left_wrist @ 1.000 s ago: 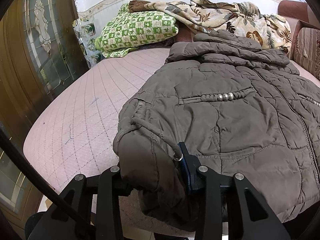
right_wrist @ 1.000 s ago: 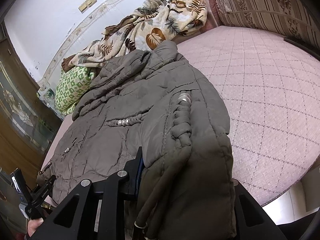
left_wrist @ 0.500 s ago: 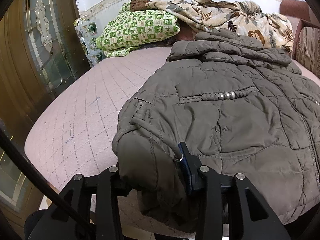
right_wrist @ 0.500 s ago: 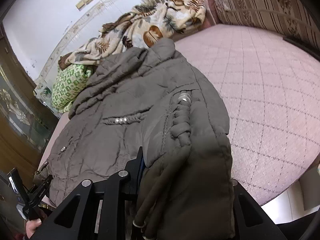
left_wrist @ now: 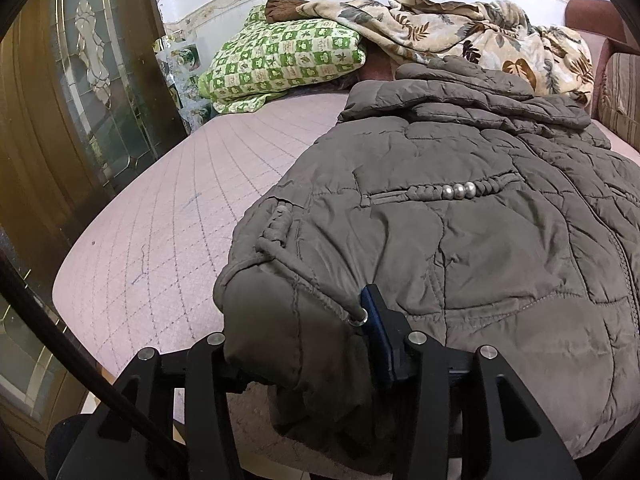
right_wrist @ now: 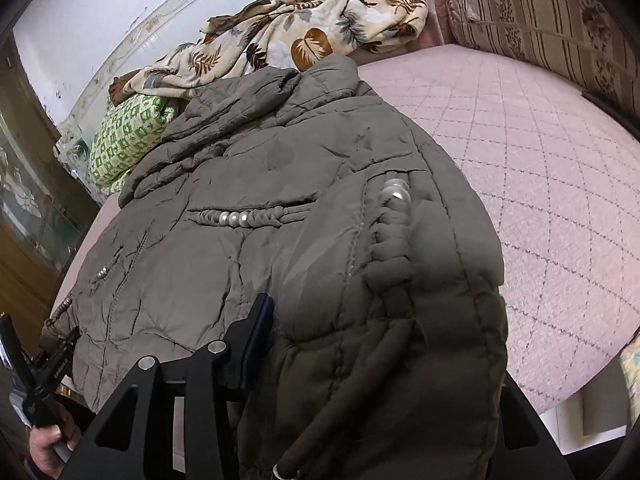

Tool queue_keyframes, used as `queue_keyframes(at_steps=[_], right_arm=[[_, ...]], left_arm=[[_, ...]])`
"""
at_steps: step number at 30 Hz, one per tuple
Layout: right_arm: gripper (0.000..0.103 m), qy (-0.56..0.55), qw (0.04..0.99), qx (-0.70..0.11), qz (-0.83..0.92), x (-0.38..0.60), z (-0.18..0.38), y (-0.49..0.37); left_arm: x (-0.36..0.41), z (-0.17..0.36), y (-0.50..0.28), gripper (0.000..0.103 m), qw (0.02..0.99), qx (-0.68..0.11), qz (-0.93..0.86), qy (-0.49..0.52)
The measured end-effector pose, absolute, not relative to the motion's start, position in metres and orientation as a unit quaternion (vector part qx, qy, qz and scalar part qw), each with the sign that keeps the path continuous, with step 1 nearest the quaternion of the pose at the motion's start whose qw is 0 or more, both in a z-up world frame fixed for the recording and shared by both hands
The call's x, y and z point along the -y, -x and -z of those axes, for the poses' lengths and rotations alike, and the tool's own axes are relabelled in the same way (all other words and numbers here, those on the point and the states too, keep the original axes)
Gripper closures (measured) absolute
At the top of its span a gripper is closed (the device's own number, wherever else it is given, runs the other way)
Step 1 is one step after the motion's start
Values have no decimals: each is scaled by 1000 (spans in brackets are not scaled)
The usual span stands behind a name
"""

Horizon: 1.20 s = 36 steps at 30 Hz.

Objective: Fold large clothes

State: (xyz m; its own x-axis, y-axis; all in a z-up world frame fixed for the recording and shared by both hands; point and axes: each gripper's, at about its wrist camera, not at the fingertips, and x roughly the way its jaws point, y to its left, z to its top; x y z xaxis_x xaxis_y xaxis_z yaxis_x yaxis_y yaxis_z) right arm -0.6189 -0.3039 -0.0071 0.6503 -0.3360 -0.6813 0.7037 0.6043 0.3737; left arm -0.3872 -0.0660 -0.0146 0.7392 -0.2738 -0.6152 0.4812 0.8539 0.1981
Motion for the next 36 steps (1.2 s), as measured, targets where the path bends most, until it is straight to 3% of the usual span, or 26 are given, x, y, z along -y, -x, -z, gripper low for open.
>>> queue_keyframes(at_steps=[10, 18, 26, 36], right_arm=[[60, -339, 846, -275, 306, 308, 8, 622], [56, -315, 843, -301, 317, 305, 5, 615], [40, -281, 844, -321, 326, 297, 3, 604], [42, -282, 843, -322, 326, 297, 5, 602]], left_arm=[[67, 16, 388, 57, 917, -293, 204, -180], [67, 16, 387, 56, 916, -295, 201, -185], [66, 17, 387, 56, 916, -294, 200, -187], [70, 19, 389, 50, 918, -288, 190, -197]])
